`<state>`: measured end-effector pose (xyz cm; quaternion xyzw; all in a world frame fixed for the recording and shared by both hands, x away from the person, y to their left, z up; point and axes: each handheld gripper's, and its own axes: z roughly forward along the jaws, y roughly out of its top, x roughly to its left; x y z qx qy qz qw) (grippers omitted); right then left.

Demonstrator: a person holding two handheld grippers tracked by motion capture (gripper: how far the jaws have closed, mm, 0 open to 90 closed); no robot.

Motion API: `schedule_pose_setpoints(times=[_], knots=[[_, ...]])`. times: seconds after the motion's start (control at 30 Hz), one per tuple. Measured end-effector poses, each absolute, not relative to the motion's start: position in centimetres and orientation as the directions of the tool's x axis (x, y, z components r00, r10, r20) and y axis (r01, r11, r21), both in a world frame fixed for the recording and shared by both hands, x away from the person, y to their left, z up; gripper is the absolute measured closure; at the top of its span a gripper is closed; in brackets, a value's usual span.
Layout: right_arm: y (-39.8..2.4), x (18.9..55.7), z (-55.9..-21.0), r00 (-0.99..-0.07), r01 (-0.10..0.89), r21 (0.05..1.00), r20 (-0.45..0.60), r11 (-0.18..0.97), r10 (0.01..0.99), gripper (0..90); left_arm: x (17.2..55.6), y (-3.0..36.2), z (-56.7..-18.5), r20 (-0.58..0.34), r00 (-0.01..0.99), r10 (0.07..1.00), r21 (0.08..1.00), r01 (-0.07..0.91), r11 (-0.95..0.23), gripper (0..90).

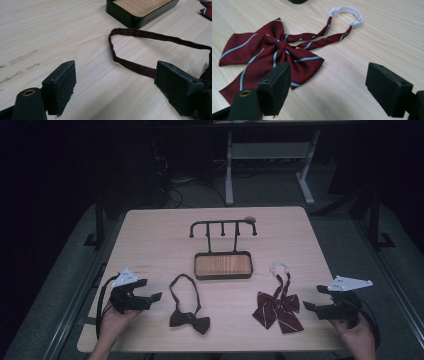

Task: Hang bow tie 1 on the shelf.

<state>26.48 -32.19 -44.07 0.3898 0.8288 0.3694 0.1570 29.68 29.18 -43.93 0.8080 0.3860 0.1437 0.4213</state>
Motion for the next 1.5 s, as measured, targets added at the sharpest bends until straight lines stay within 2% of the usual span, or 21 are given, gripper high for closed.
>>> schedule_pose_setpoints(times=[0.5, 0.87, 1.13, 1.5], knots=[[-29.8, 26.9, -41.1, -0.642, 0.553, 0.717, 0.042, 0.424, 0.766, 23.4, 29.1, 29.1, -43.6, -0.086, 0.670, 0.737, 0.802, 0.486, -0.348, 17.8], [-27.5, 30.1, -39.3, -0.706, 0.576, 0.619, 0.046, 0.535, 0.707, 23.4, 29.2, 29.1, -43.7, -0.086, 0.673, 0.734, 0.799, 0.487, -0.353, 17.8], [-26.2, 33.5, -39.6, -0.704, 0.613, 0.546, 0.050, 0.571, 0.709, 34.1, 29.1, 29.1, -43.6, -0.086, 0.677, 0.731, 0.803, 0.481, -0.351, 17.8], [-25.9, 36.4, -40.6, -0.697, 0.637, 0.478, 0.022, 0.605, 0.717, 42.8, 29.1, 29.1, -43.7, -0.093, 0.676, 0.731, 0.801, 0.487, -0.349, 17.8]])
